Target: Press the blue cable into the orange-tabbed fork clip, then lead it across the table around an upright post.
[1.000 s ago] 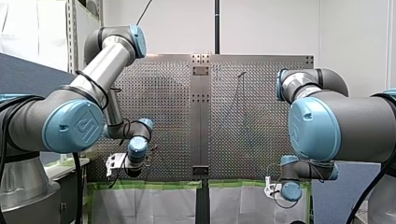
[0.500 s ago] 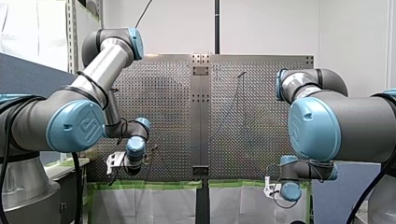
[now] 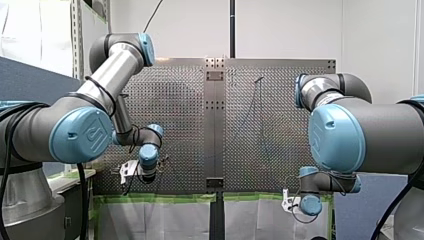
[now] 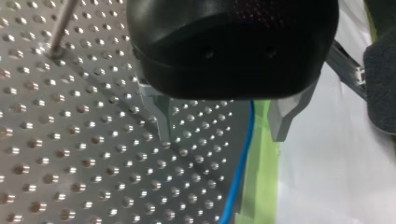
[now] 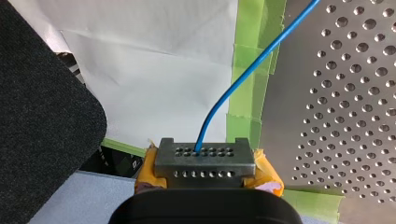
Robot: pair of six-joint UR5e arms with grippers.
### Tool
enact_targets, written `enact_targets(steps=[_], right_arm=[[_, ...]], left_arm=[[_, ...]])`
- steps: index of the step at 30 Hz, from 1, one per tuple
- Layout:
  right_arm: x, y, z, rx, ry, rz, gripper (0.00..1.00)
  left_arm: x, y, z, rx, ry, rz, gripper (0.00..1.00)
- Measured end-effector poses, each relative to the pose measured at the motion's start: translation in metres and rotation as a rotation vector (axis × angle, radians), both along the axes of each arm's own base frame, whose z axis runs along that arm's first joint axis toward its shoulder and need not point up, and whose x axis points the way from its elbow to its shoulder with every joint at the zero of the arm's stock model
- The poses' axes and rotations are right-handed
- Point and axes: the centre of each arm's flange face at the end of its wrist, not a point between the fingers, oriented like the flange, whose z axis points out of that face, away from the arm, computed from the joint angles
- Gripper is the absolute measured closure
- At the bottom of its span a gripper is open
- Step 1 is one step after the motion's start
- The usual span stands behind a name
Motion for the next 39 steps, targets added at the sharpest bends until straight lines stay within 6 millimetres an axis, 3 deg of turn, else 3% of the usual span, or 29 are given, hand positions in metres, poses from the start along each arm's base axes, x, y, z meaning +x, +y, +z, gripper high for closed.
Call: enact_targets(steps=[5, 16, 18, 20, 21, 22, 23, 24, 25, 26, 27, 29, 30, 31, 39], right_arm=[[0.0, 0.0, 0.0, 0.001, 0.0, 0.001, 1.0], [0.001, 0.001, 0.0, 0.0, 0.0, 0.002, 1.0], [0.001, 0.001, 0.0, 0.0, 0.0, 0.002, 1.0], [0.001, 0.001, 0.0, 0.001, 0.0, 0.002, 1.0], [0.001, 0.001, 0.0, 0.0, 0.0, 0.002, 1.0], [0.001, 0.001, 0.0, 0.0, 0.0, 0.002, 1.0], [0.001, 0.001, 0.0, 0.0, 0.0, 0.002, 1.0], [0.001, 0.001, 0.0, 0.0, 0.0, 0.002, 1.0], [0.001, 0.001, 0.0, 0.001, 0.0, 0.002, 1.0], [0.001, 0.001, 0.0, 0.001, 0.0, 0.002, 1.0], [0.001, 0.001, 0.0, 0.0, 0.0, 0.002, 1.0], [0.001, 0.001, 0.0, 0.0, 0.0, 0.002, 1.0], [0.001, 0.001, 0.0, 0.0, 0.001, 0.002, 1.0], [0.001, 0.001, 0.0, 0.0, 0.001, 0.002, 1.0], [0.001, 0.001, 0.0, 0.0, 0.001, 0.002, 1.0]], left_arm=[[0.007, 0.0, -0.01, -0.009, 0.022, -0.001, 0.0], [0.023, 0.005, -0.006, -0.041, -0.005, 0.023, 0.0], [0.023, 0.007, -0.006, -0.041, -0.006, 0.027, 0.05], [0.023, 0.007, -0.006, -0.041, -0.004, 0.03, 0.22], [0.023, 0.007, -0.006, -0.041, -0.004, 0.032, 0.22], [0.023, 0.008, -0.006, -0.041, -0.004, 0.033, 0.29], [0.023, 0.008, -0.006, -0.042, -0.004, 0.033, 0.4], [0.023, 0.008, -0.006, -0.042, -0.004, 0.033, 0.4], [0.023, 0.008, -0.006, -0.042, -0.004, 0.033, 0.47], [0.023, 0.008, -0.006, -0.042, -0.004, 0.034, 0.63], [0.023, 0.008, -0.006, -0.042, -0.005, 0.034, 0.63], [0.023, 0.008, -0.006, -0.042, -0.005, 0.035, 0.88], [0.024, 0.009, -0.006, -0.042, -0.005, 0.036, 0.88], [0.024, 0.009, -0.006, -0.043, -0.006, 0.038, 1.0], [0.03, 0.015, -0.005, -0.072, -0.04, 0.059, 1.0]])
